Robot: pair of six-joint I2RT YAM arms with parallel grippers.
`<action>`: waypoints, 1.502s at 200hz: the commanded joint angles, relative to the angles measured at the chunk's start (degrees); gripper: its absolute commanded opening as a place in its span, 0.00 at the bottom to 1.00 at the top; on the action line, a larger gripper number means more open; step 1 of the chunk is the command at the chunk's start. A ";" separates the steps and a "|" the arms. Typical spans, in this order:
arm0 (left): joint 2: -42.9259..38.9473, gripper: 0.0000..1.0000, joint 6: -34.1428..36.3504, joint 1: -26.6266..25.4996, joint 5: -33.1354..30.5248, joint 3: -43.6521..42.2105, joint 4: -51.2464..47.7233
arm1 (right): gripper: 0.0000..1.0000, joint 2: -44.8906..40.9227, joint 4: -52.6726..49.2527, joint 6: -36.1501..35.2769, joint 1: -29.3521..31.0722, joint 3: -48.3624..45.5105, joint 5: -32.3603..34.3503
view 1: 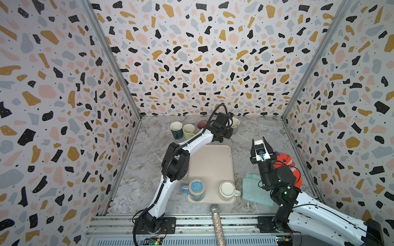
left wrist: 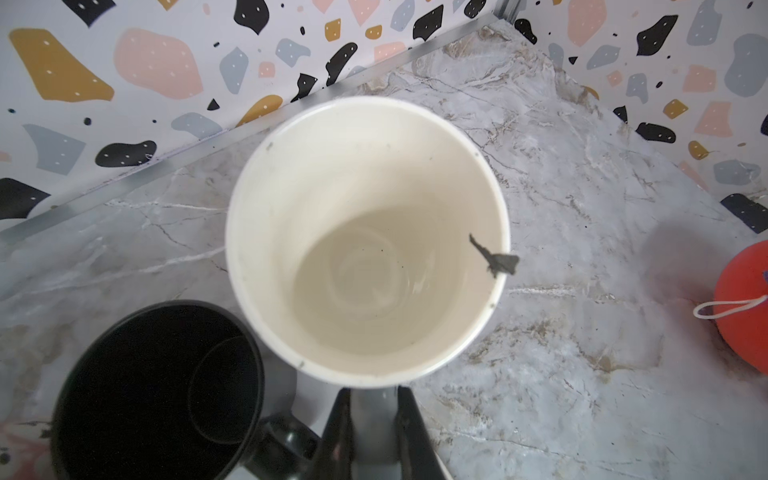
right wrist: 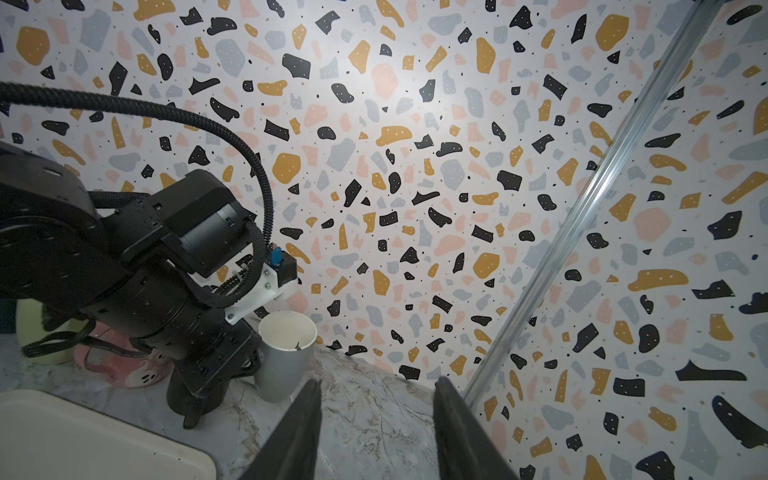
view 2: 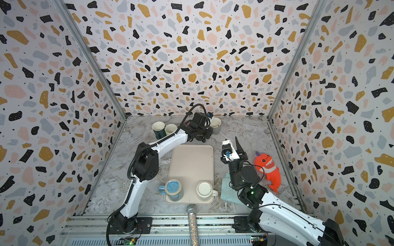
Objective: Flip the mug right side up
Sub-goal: 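Lower the grey mug upright beside the black mug with the left gripper and release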
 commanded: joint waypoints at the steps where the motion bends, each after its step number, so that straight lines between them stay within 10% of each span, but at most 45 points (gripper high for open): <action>1: 0.33 0.00 0.75 -0.64 -1.70 3.49 3.23 | 0.46 -1.21 -0.22 1.42 -0.31 -0.04 -0.17; 200: 4.68 0.00 -1.01 -0.64 -7.29 4.10 3.59 | 0.47 -0.99 -1.58 3.01 -0.84 -0.19 -0.97; 300: 3.62 0.24 -0.27 -0.64 -6.95 1.73 3.17 | 0.48 -0.61 -1.89 3.69 -1.06 -0.08 -0.97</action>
